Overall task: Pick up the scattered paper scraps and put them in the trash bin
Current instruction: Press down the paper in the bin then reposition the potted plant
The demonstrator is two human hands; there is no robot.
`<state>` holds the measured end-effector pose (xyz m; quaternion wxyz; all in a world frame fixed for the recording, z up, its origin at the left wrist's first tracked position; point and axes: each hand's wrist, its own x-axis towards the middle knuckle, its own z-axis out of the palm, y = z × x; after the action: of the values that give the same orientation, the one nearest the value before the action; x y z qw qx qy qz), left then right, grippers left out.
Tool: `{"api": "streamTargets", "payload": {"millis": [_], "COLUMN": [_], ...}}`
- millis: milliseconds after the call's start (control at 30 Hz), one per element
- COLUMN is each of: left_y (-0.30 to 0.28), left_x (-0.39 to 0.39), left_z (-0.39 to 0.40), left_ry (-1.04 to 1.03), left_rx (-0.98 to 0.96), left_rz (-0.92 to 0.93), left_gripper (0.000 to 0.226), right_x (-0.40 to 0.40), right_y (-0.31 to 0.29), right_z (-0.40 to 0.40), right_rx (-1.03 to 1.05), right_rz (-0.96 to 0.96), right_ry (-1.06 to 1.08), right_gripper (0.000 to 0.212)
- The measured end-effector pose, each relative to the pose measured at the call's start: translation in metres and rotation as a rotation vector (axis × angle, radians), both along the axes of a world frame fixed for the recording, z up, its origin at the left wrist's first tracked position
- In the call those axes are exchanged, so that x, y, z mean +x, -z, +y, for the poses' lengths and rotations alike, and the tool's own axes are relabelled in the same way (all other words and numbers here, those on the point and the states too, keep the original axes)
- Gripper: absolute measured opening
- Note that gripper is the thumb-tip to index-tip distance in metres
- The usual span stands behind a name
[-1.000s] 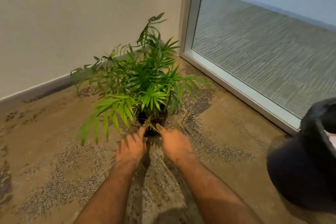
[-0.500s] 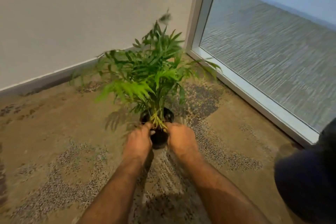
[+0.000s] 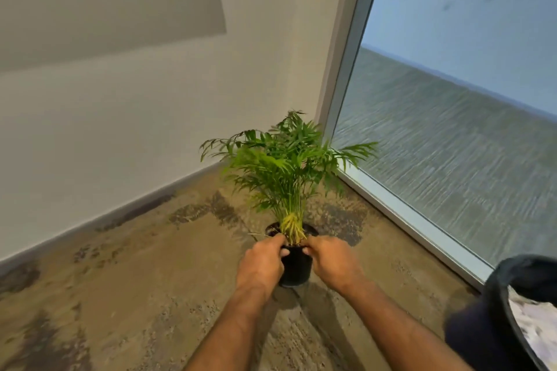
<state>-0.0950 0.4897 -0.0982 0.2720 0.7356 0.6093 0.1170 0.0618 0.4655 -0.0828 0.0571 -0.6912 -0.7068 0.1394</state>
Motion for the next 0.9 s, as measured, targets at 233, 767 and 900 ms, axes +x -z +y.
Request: {"api": "streamTargets", "payload": {"millis": [233, 767, 900], "left_y": [-0.076, -0.186, -0.252], "left_x": [0.019, 0.063, 0.063], "left_z": [0.033, 0.092, 0.114], "left_ry": [0.005, -0.085, -0.091], "left_rx": [0.125, 0.048, 0.052], "left_rz": [-0.041, -0.096, -0.074], "left_gripper": [0.011, 0.011, 0.006], "right_x": [0.022, 0.071, 0.072], "right_y": [-0.077, -0.182, -0.247], "right_z": [0.036, 0.106, 0.126], "right_rx": [0.09, 0.096, 0.104], "right_rz": [-0.026, -0.012, -0.004], "right_ry": [-0.026, -0.126, -0.136], "right_gripper": [0.018, 0.019, 0.021]}}
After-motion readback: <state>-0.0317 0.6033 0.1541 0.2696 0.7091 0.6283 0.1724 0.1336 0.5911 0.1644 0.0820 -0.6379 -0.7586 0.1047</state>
